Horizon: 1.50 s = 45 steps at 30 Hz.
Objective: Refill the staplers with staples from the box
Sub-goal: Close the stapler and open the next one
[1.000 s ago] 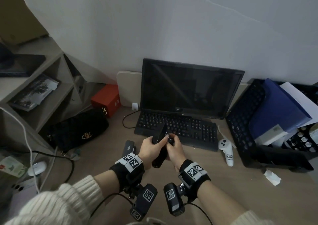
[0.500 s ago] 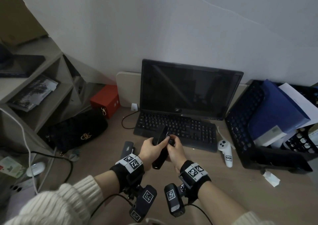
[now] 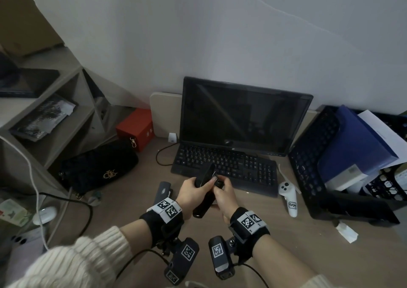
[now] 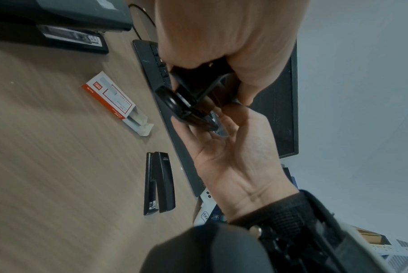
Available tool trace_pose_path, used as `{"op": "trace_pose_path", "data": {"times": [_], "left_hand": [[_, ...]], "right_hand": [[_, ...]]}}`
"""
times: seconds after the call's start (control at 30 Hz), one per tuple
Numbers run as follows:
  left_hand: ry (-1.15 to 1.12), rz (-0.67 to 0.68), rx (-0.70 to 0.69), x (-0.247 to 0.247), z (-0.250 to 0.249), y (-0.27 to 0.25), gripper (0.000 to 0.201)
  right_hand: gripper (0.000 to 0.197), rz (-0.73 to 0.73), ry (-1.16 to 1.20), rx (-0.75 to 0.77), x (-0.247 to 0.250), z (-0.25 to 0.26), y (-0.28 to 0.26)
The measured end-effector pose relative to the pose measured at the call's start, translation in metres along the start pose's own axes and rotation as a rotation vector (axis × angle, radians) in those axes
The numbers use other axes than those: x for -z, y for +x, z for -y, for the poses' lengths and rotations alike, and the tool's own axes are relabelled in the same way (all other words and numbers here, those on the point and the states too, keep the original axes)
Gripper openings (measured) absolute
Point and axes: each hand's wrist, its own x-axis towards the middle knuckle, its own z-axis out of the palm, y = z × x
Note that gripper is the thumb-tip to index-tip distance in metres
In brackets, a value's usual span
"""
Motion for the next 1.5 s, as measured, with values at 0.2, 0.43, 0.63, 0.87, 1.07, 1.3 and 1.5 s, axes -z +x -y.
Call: {"op": "trace_pose_path", "data": {"times": [0.2, 0.43, 0.63, 0.87, 1.07, 1.3, 1.5], "left_hand": [[0.025, 0.027, -0.03, 0.004, 0.003, -0.002, 0.036], [0.098, 0.039, -0.065, 0.007, 0.009, -0.002, 0.045], [0.088, 0.027, -0.104, 0.006, 0.002, -0.005, 0.039], [0.073, 0.034, -0.142, 0.006, -0.004, -0.007, 0.036], [0.073, 0.025, -0.15, 0.006, -0.006, -0.008, 0.036], [0.042, 0.055, -0.14, 0.006, -0.006, -0.013, 0.033], [0.064, 0.058, -0.136, 0.007, -0.008, -0.011, 0.035]], "right_hand": [[0.023, -0.023, 0.021, -0.027, 0.0, -0.002, -0.001], [0.025, 0.008, 0.055, -0.058, 0.004, 0.001, -0.003], [0.025, 0.003, 0.072, -0.027, 0.005, 0.006, -0.001], [0.023, -0.001, 0.104, 0.01, 0.005, 0.013, -0.001], [0.023, -0.011, 0.1, 0.02, 0.004, 0.015, -0.001], [0.024, -0.027, 0.061, 0.007, 0.004, 0.011, 0.001], [0.025, -0.029, 0.099, -0.022, 0.004, 0.01, 0.0]]}}
